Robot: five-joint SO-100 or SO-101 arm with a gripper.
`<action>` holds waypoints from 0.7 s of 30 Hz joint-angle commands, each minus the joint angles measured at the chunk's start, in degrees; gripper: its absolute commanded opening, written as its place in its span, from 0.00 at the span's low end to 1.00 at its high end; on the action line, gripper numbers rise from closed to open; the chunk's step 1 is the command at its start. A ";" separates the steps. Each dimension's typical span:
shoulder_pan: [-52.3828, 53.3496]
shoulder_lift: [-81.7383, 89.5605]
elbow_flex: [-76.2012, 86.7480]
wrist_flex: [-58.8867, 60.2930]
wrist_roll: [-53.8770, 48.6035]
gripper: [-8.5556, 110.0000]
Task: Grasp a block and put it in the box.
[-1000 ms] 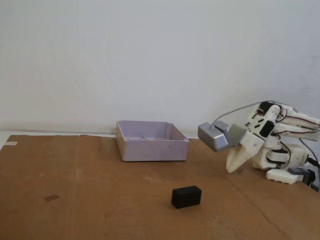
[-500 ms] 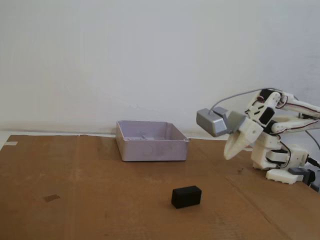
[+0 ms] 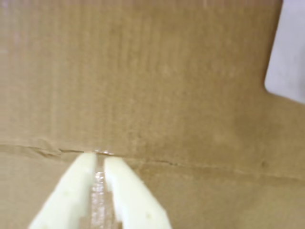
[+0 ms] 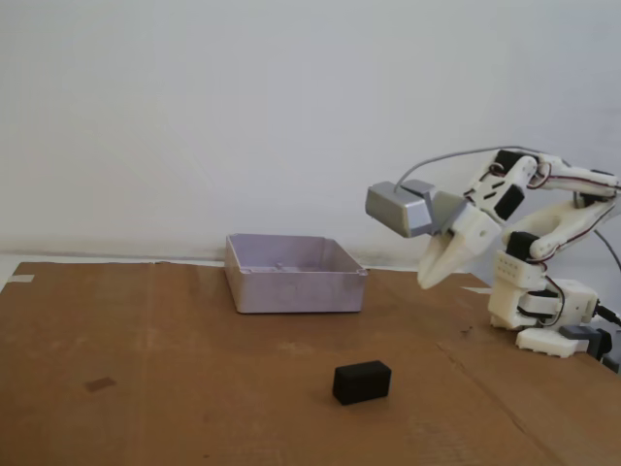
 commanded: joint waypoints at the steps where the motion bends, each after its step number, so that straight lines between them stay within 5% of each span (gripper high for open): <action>1: -1.67 -4.57 -11.78 -2.64 -0.26 0.07; 21: -7.38 -32.87 -37.27 -2.64 -0.62 0.07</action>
